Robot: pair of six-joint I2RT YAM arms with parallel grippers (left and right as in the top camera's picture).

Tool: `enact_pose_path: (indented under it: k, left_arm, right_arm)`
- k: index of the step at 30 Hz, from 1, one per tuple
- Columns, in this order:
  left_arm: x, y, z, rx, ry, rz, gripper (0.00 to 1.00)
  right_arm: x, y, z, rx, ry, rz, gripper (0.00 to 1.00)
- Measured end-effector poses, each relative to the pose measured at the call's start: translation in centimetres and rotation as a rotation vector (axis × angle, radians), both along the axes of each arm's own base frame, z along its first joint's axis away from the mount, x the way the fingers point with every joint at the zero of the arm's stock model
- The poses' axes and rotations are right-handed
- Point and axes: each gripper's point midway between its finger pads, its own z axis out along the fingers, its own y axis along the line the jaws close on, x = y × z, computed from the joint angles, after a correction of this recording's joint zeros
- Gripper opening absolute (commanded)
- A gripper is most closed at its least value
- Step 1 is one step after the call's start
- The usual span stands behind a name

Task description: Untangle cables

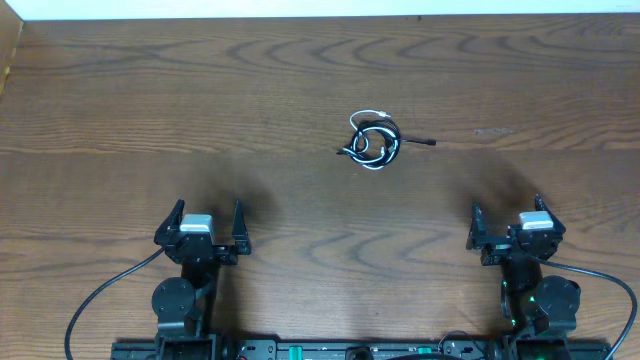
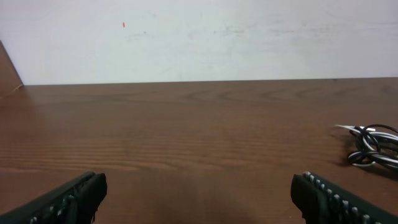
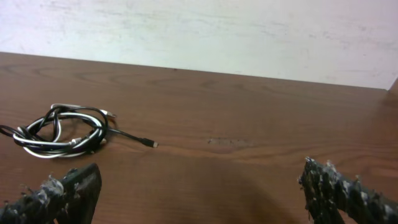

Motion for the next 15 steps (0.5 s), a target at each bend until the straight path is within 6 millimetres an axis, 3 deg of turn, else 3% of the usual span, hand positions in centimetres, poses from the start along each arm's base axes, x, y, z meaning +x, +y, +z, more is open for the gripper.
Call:
enact_pose_path:
  k: [15]
  left_arm:
    - [0.04,0.0,-0.24,0.0,0.011,0.0,0.99]
  right_arm:
    - [-0.07,-0.58,0.52,0.0,-0.023,-0.024,0.99]
